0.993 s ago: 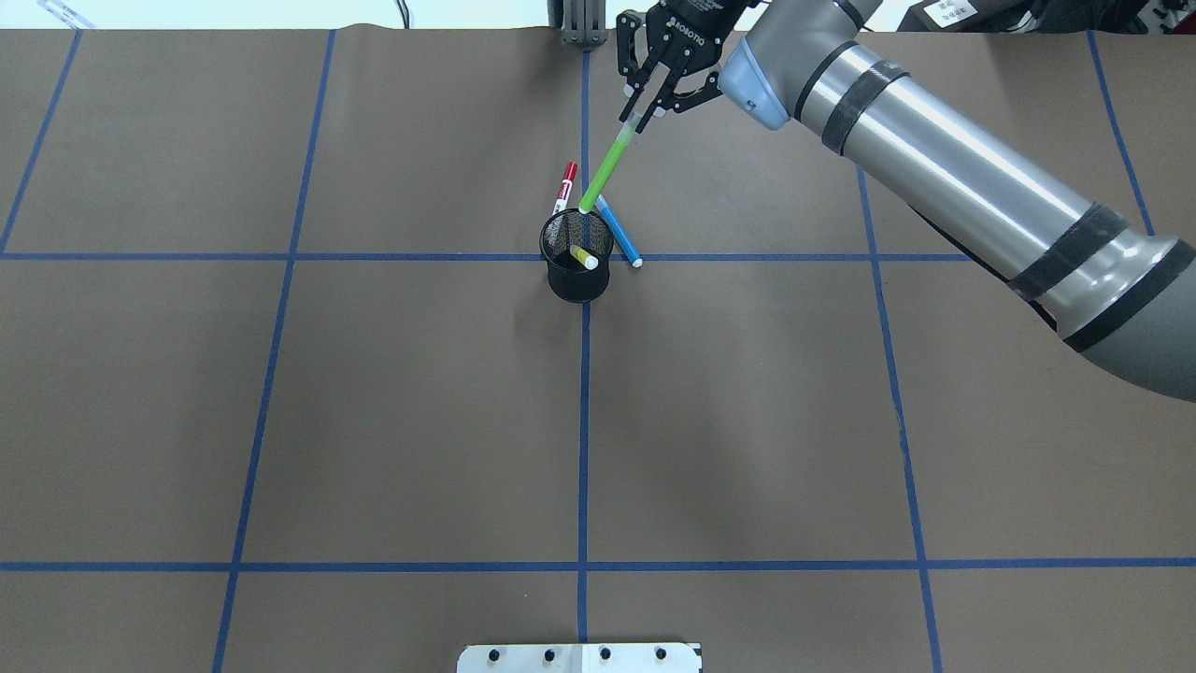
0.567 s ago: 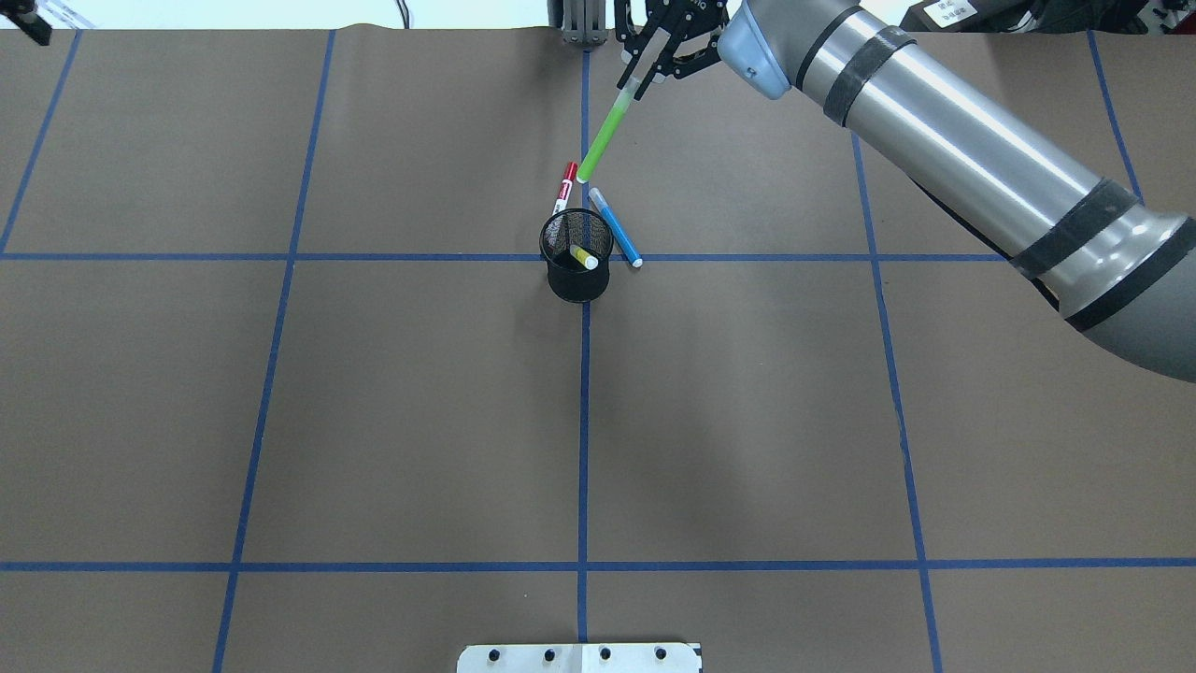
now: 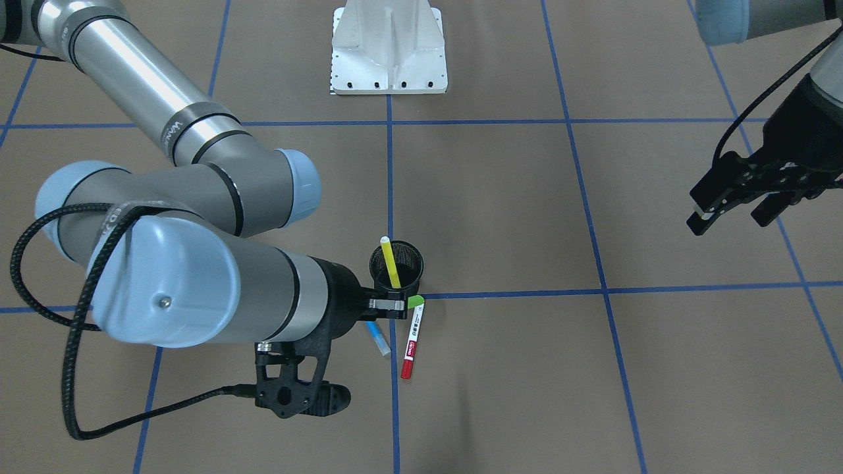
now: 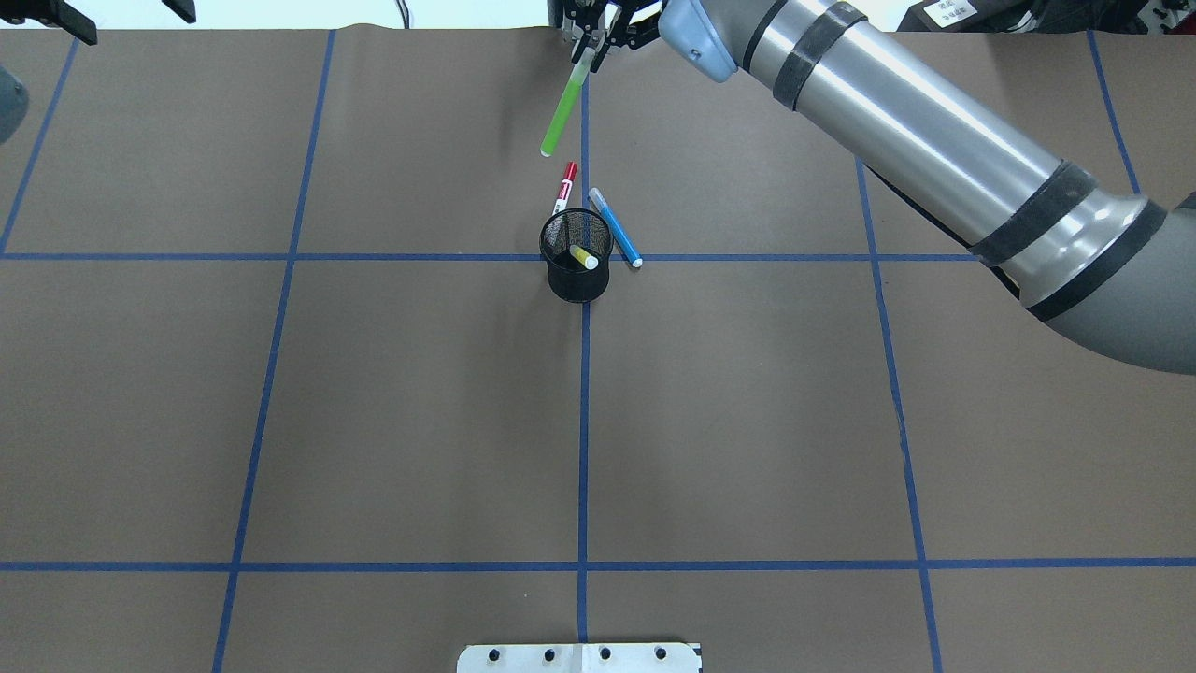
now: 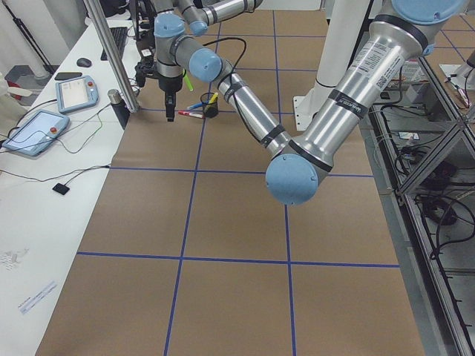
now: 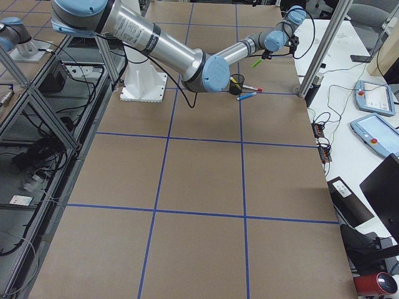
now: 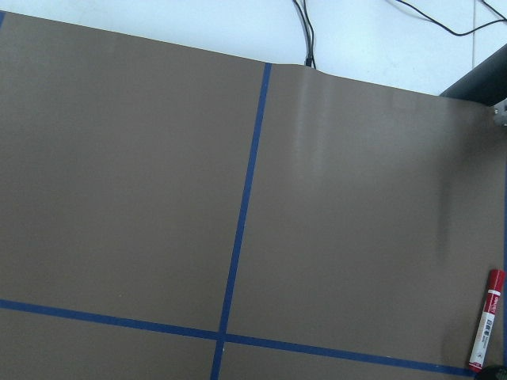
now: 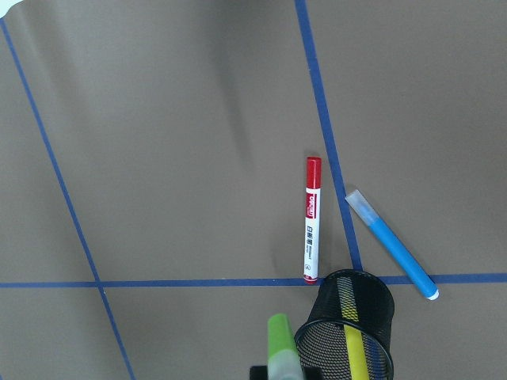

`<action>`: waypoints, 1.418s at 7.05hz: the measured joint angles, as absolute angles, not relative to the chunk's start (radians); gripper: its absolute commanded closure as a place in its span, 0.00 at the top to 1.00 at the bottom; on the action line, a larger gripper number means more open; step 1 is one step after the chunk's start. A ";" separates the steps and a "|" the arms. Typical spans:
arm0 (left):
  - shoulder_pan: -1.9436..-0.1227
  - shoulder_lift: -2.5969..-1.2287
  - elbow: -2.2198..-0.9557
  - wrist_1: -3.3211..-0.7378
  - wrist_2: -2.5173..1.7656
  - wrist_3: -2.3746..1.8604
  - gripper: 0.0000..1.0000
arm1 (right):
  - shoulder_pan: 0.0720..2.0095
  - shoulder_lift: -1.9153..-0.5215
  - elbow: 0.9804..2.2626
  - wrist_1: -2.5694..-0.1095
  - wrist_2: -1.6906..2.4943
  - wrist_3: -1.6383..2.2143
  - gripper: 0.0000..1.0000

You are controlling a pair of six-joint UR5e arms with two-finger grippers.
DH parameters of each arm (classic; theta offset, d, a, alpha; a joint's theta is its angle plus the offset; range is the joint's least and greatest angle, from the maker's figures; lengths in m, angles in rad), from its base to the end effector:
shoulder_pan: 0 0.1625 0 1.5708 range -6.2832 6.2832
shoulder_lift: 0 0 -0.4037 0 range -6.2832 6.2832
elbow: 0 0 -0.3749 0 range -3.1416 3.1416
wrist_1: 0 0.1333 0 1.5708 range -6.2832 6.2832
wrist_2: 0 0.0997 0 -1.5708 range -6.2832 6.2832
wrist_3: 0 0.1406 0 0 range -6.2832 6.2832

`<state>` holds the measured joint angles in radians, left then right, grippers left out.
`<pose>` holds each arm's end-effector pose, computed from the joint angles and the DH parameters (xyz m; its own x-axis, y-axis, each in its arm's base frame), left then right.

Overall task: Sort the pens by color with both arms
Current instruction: 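Lower the green marker onto the table beside the cup and open the right gripper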

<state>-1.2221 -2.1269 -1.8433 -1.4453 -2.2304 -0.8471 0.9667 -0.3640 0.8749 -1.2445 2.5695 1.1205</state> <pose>0.1656 -0.5935 0.2494 0.5974 -0.1119 -0.7941 0.2825 0.9561 0.0778 -0.4577 -0.6897 0.0998 0.3820 0.1386 0.9137 0.0837 0.9794 -0.1835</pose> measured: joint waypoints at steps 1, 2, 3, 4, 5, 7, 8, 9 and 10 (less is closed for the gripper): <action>-1.221 -2.111 -1.840 -1.452 -2.232 -0.782 0.99 | 0.927 -0.357 0.872 -1.195 2.489 1.115 0.19; -1.223 -2.099 -1.829 -1.438 -2.232 -0.699 0.99 | 0.887 -0.353 0.871 -1.156 2.407 1.113 0.20; -1.227 -2.090 -1.820 -1.424 -2.232 -0.634 0.99 | 0.857 -0.351 0.870 -1.130 2.343 1.112 0.23; -1.232 -2.081 -1.819 -1.417 -2.232 -0.602 0.99 | 0.836 -0.350 0.868 -1.119 2.298 1.113 0.23; -1.234 -2.077 -1.820 -1.413 -2.233 -0.592 0.99 | 0.823 -0.350 0.863 -1.120 2.284 1.116 0.22; -1.234 -2.074 -1.816 -1.412 -2.232 -0.593 0.99 | 0.811 -0.350 0.825 -1.149 2.373 1.124 0.22; -1.234 -2.073 -1.814 -1.412 -2.231 -0.594 0.99 | 0.811 -0.350 0.815 -1.160 2.408 1.125 0.22; -1.233 -2.072 -1.813 -1.411 -2.231 -0.595 0.99 | 0.810 -0.348 0.810 -1.163 2.422 1.125 0.30; -1.233 -2.071 -1.812 -1.411 -2.230 -0.596 0.99 | 0.810 -0.346 0.806 -1.164 2.425 1.124 0.61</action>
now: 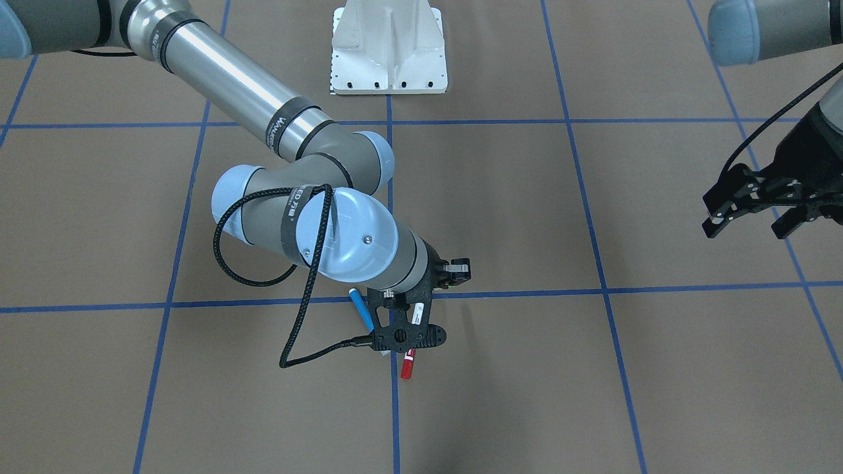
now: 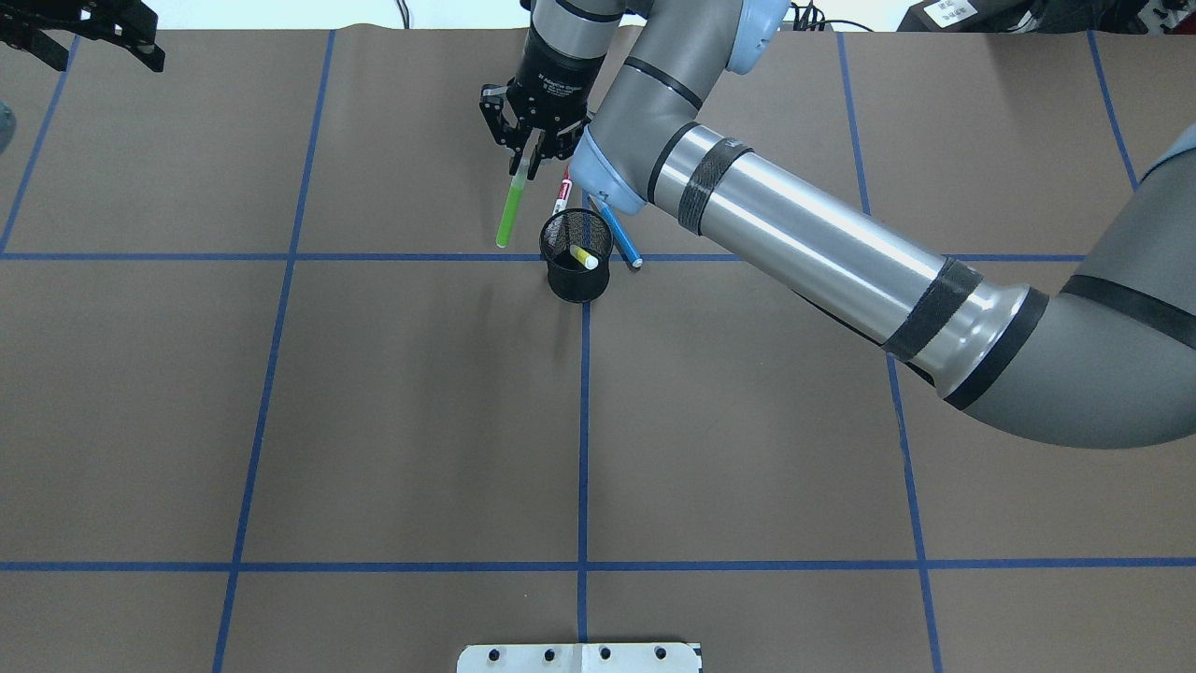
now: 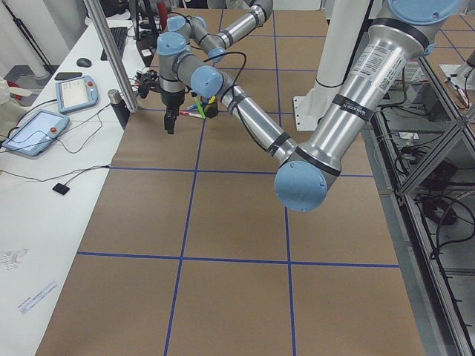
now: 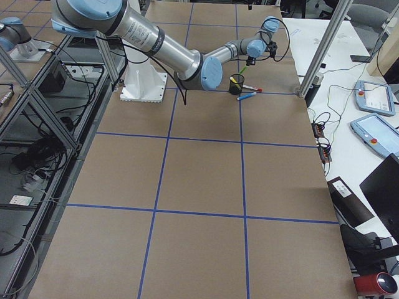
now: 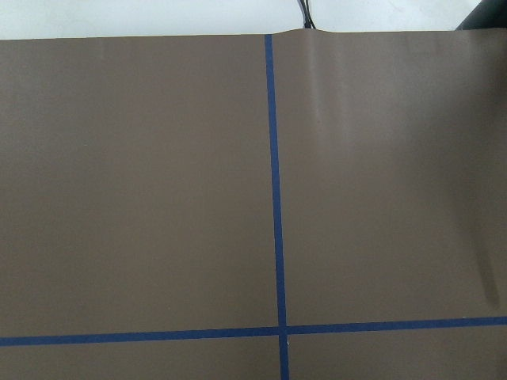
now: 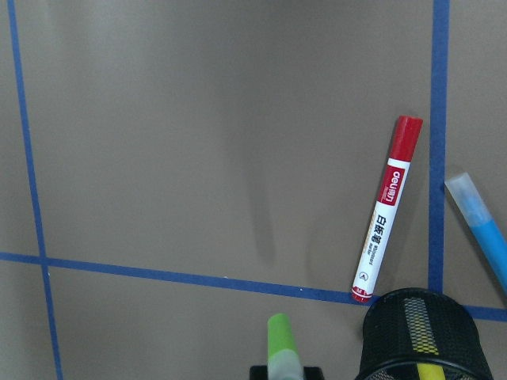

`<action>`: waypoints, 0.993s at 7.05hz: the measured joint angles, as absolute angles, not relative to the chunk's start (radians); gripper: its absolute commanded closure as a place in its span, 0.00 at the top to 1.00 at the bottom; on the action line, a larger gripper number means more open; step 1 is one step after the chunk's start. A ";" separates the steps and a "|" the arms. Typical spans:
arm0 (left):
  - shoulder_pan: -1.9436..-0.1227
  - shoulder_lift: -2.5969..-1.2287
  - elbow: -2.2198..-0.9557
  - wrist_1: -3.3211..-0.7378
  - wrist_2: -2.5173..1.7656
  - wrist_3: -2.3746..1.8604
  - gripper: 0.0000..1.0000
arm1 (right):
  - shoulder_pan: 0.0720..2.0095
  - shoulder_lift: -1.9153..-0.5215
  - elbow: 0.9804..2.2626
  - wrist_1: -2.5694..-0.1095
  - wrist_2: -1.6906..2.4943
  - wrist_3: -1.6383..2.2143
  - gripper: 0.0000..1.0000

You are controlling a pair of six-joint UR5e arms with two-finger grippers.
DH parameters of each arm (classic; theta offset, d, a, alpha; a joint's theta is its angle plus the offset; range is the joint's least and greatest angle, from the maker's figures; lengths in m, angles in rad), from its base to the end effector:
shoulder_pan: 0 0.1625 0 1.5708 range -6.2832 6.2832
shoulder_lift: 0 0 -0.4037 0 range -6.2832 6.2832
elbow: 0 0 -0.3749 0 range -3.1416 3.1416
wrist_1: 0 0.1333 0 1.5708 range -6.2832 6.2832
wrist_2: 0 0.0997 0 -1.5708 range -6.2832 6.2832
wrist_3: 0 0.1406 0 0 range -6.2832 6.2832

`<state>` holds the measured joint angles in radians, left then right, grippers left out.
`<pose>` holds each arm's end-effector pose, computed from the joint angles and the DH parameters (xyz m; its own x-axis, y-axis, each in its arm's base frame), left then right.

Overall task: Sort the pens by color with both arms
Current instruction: 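Lower the green marker onto the table beside the cup and open the right gripper, then withdraw the right arm while the left arm moves toward the cup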

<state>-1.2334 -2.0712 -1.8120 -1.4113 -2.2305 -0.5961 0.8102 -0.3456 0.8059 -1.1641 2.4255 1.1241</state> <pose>0.1589 -0.5954 0.3015 0.6800 0.0371 -0.7323 0.1272 0.9776 0.1676 -0.5666 -0.6350 0.1164 0.4365 0.0473 0.8985 0.1214 0.9864 -0.1109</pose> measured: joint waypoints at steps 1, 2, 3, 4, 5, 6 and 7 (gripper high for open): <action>-1.233 -2.071 -1.811 -1.411 -2.230 -0.597 0.99 | 0.811 -0.344 0.804 -1.164 2.420 1.122 0.68; -1.233 -2.071 -1.811 -1.411 -2.230 -0.597 0.99 | 0.811 -0.342 0.803 -1.163 2.402 1.120 0.68; -1.233 -2.071 -1.810 -1.411 -2.229 -0.597 0.99 | 0.811 -0.339 0.803 -1.163 2.382 1.120 0.68; -1.231 -2.072 -1.809 -1.410 -2.229 -0.604 0.99 | 0.812 -0.337 0.802 -1.163 2.373 1.121 0.68; -1.219 -2.087 -1.805 -1.404 -2.226 -0.656 0.99 | 0.812 -0.336 0.802 -1.163 2.370 1.123 0.80; -1.195 -2.124 -1.799 -1.396 -2.219 -0.756 0.99 | 0.813 -0.337 0.802 -1.164 2.371 1.125 0.89; -1.170 -2.161 -1.797 -1.409 -2.201 -0.867 0.99 | 0.819 -0.346 0.801 -1.166 2.378 1.128 0.99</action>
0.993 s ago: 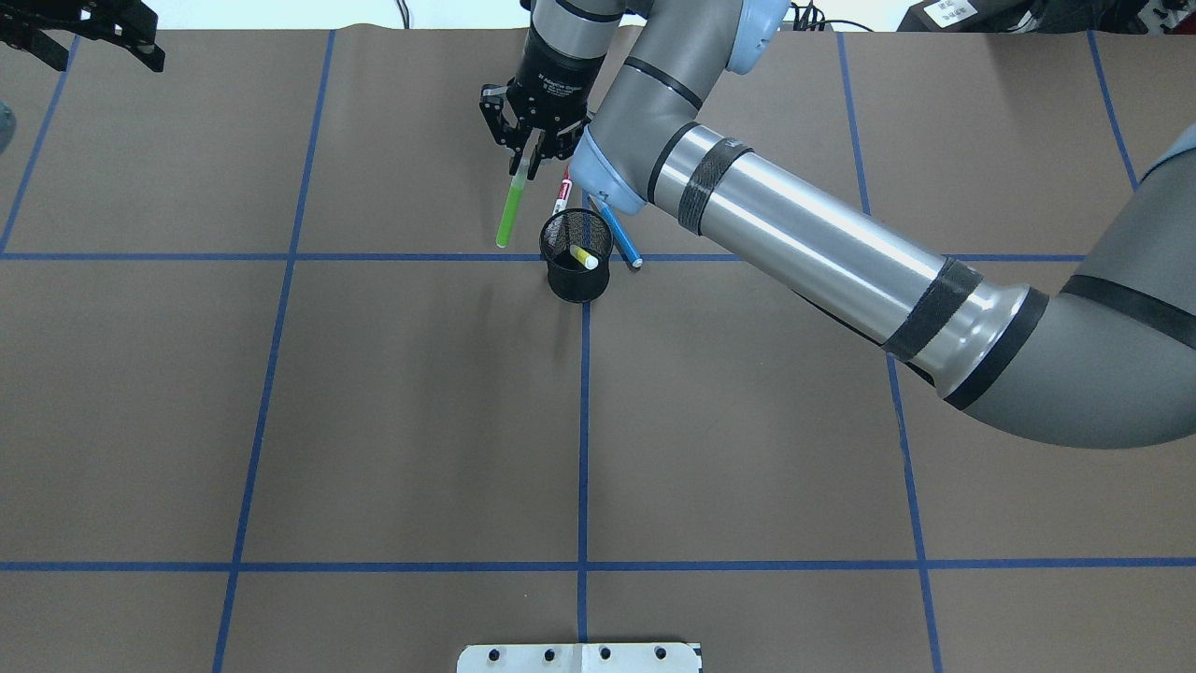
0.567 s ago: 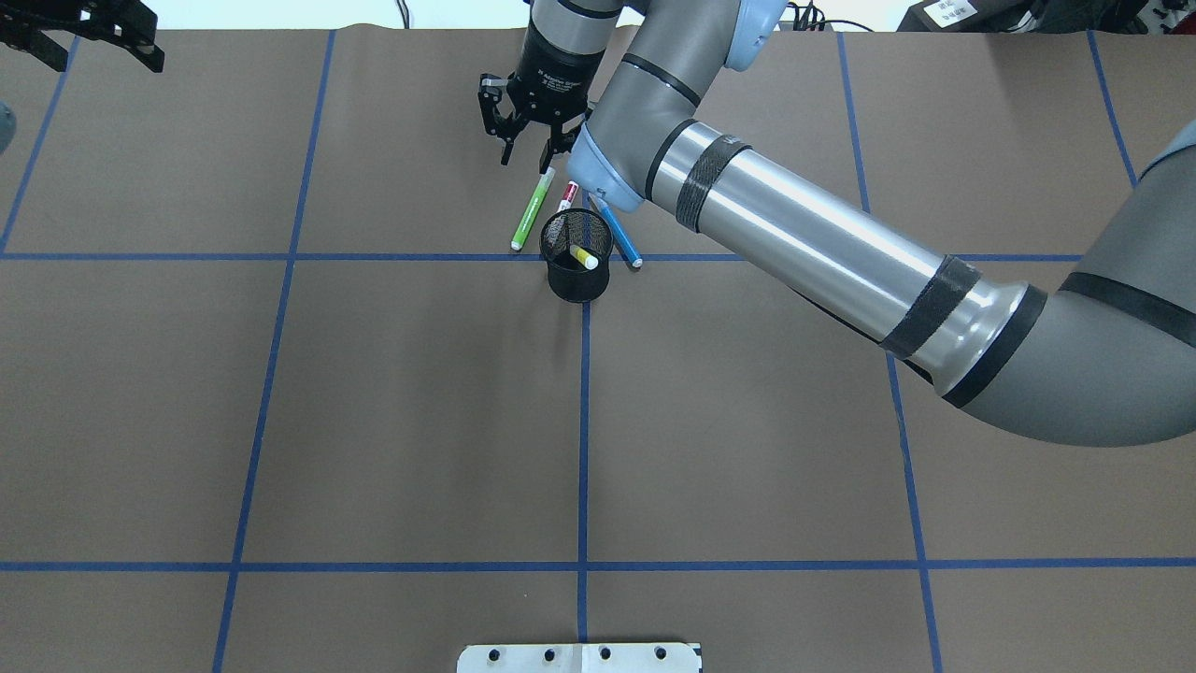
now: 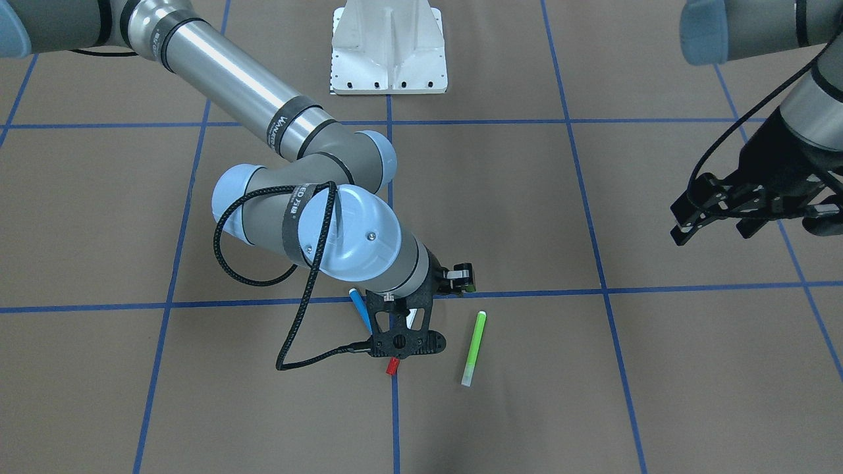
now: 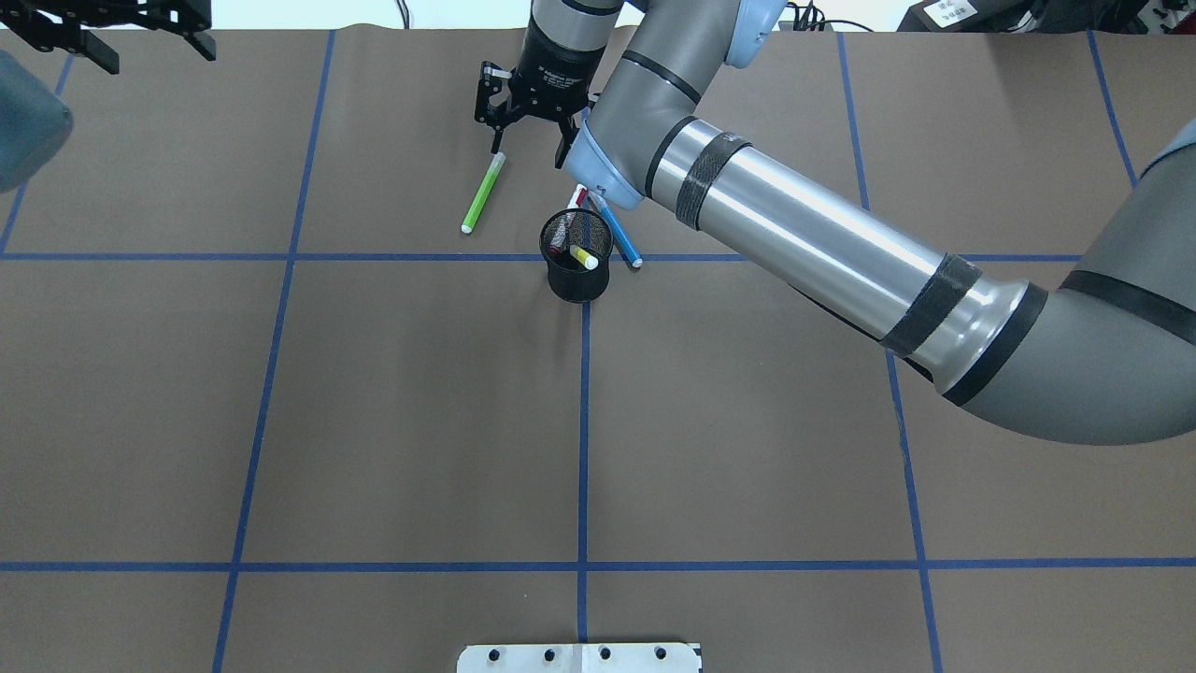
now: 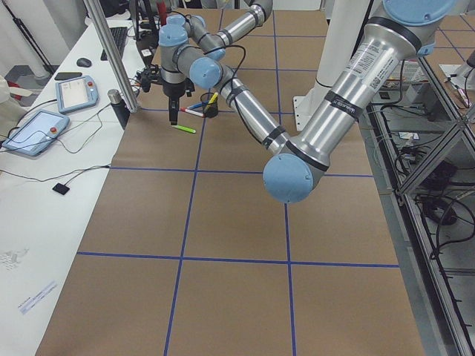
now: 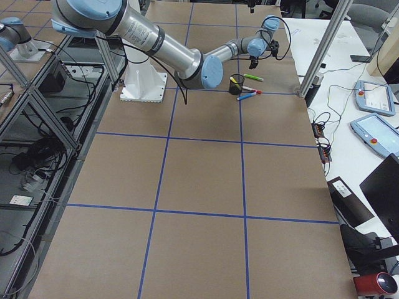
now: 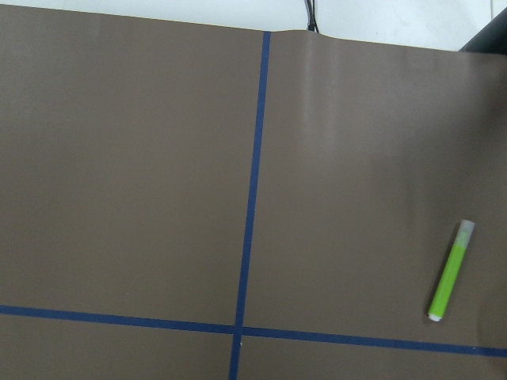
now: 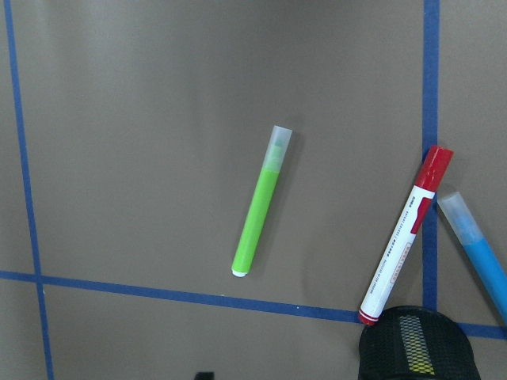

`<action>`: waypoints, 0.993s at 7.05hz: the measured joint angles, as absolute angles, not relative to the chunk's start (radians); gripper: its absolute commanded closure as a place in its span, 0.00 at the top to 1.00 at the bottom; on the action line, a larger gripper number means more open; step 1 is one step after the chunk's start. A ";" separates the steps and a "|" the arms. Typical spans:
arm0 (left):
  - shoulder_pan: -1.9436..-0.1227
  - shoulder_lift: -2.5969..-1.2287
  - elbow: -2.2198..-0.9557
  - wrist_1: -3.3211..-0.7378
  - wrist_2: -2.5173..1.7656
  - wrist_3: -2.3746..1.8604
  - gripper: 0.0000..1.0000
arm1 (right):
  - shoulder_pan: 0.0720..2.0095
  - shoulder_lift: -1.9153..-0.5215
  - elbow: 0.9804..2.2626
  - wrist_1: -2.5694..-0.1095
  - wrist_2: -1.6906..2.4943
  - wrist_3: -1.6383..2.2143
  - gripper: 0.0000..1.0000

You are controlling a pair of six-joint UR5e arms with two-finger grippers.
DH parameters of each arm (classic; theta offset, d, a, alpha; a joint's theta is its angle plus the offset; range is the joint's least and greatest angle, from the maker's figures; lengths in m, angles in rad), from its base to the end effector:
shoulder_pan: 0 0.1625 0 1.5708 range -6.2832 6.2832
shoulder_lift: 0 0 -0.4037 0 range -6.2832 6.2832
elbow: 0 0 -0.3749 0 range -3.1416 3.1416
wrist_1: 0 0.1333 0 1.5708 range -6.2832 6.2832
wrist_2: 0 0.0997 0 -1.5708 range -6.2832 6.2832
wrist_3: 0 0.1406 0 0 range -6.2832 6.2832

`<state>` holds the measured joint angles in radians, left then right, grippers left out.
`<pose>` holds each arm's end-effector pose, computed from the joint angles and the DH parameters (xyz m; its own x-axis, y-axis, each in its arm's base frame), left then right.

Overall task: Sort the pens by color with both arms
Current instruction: 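Withdraw the right arm while the left arm moves toward the cup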

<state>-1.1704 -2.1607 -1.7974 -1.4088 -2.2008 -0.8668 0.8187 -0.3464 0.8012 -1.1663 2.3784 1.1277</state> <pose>0.1989 -0.5994 0.2542 0.6269 -0.1393 -0.7666 0.2605 0.9647 0.0378 -0.5611 -0.6462 0.1228 0.4591 0.0570 0.8865 0.0730 0.9921 -0.1016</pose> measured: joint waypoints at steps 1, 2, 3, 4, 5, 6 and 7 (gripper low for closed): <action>-1.129 -2.182 -1.798 -1.455 -2.167 -0.982 0.99 | 0.844 -0.376 0.801 -1.167 2.416 1.129 1.00; -1.070 -2.190 -1.798 -1.518 -2.116 -1.093 0.99 | 0.893 -0.426 0.809 -1.166 2.486 1.125 1.00; -1.005 -2.198 -1.796 -1.569 -2.054 -1.197 0.99 | 0.957 -0.505 0.844 -1.164 2.559 1.119 1.00; -0.940 -2.217 -1.793 -1.598 -1.988 -1.295 0.99 | 1.027 -0.595 0.898 -1.162 2.626 1.115 1.00; -0.873 -2.253 -1.782 -1.610 -1.911 -1.389 0.99 | 1.098 -0.693 0.964 -1.159 2.682 1.112 1.00; -0.811 -2.312 -1.741 -1.614 -1.835 -1.469 0.99 | 1.154 -0.779 1.029 -1.156 2.697 1.104 1.00; -0.760 -2.384 -1.672 -1.619 -1.766 -1.518 0.99 | 1.198 -0.844 1.067 -1.156 2.681 1.061 1.00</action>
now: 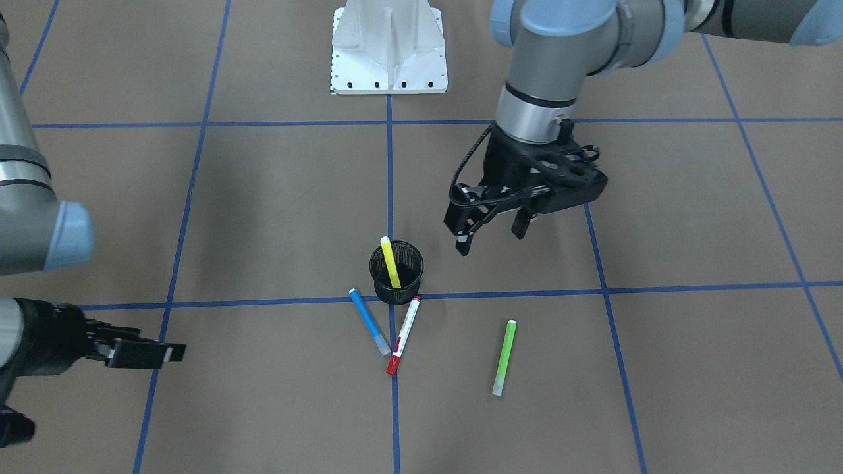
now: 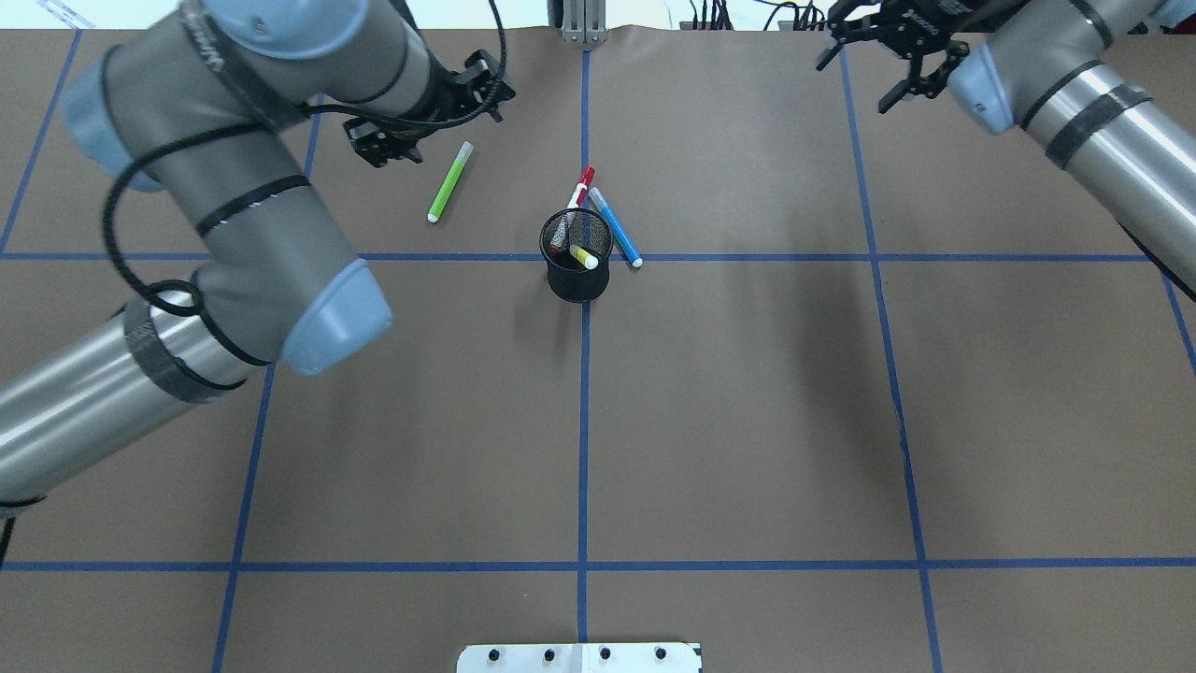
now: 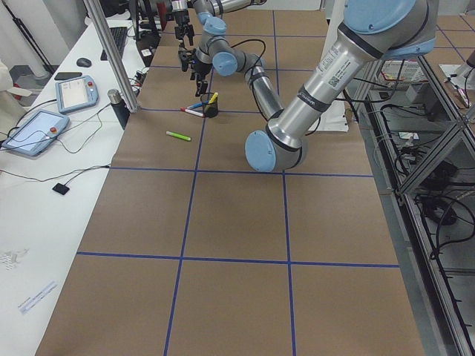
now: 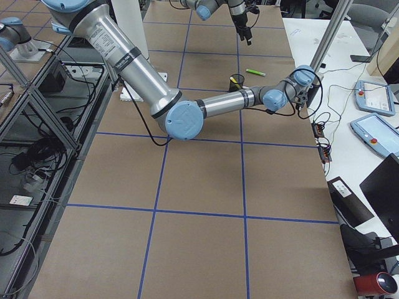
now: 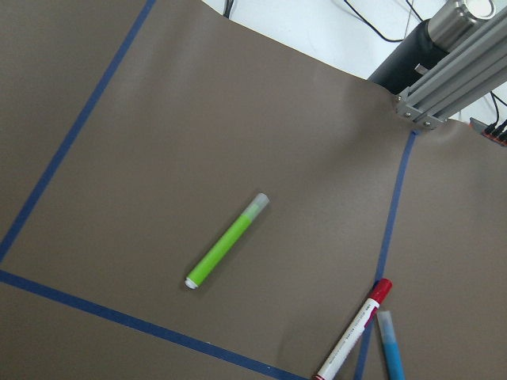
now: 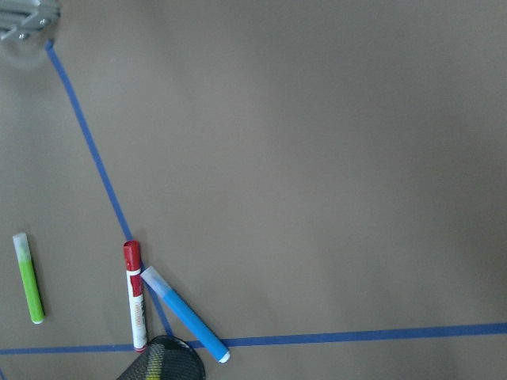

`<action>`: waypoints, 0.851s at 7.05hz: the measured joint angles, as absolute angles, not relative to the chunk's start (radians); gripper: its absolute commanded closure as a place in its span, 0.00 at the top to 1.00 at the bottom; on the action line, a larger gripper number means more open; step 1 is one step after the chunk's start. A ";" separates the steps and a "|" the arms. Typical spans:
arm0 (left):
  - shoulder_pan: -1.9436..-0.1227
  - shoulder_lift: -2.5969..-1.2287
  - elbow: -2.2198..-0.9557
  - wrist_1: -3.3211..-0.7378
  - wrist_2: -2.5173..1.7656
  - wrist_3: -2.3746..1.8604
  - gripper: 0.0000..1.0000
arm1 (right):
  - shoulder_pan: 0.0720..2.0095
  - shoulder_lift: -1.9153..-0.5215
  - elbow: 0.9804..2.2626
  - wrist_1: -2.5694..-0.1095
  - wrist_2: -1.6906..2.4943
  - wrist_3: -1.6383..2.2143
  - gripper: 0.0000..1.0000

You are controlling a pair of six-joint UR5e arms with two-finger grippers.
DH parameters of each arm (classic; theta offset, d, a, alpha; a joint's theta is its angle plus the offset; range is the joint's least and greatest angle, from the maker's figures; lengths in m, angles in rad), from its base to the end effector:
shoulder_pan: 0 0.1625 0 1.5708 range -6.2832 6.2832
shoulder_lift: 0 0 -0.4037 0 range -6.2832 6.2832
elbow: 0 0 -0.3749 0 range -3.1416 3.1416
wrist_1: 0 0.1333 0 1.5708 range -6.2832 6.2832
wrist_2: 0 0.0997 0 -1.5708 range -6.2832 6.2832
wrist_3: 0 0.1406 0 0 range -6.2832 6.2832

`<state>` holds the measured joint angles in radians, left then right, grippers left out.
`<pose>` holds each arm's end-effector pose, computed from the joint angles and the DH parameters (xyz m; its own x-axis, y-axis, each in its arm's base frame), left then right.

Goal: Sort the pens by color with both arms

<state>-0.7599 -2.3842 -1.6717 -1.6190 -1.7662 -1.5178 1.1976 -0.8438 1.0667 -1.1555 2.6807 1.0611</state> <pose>0.4288 -0.5537 0.1399 0.4434 -0.3496 -0.8254 0.5375 0.8406 -0.0673 -0.2670 -0.7022 0.3721 0.3628 0.3313 0.8710 -0.0488 0.9401 -0.3373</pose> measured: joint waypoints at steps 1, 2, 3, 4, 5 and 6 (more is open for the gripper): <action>-0.720 -2.451 -1.589 -1.631 -1.710 -1.539 0.97 | 1.235 -0.898 1.081 -1.157 2.651 0.972 1.00; -0.685 -2.516 -1.494 -1.645 -1.665 -1.545 0.88 | 1.263 -0.940 1.089 -1.159 2.614 0.883 1.00; -0.651 -2.572 -1.406 -1.656 -1.629 -1.545 0.80 | 1.282 -0.966 1.094 -1.161 2.573 0.803 1.00; -0.621 -2.603 -1.348 -1.664 -1.606 -1.542 0.77 | 1.296 -0.991 1.102 -1.167 2.526 0.706 1.00; -0.596 -2.610 -1.324 -1.665 -1.588 -1.529 0.76 | 1.306 -1.024 1.126 -1.196 2.483 0.617 1.00; -0.581 -2.606 -1.319 -1.662 -1.574 -1.508 0.76 | 1.310 -1.054 1.186 -1.274 2.449 0.567 1.00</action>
<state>-0.5814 -2.6059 -1.3186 -1.6618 -1.5742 -1.5077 1.3099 -1.0543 1.1855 -1.2737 2.4486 0.5665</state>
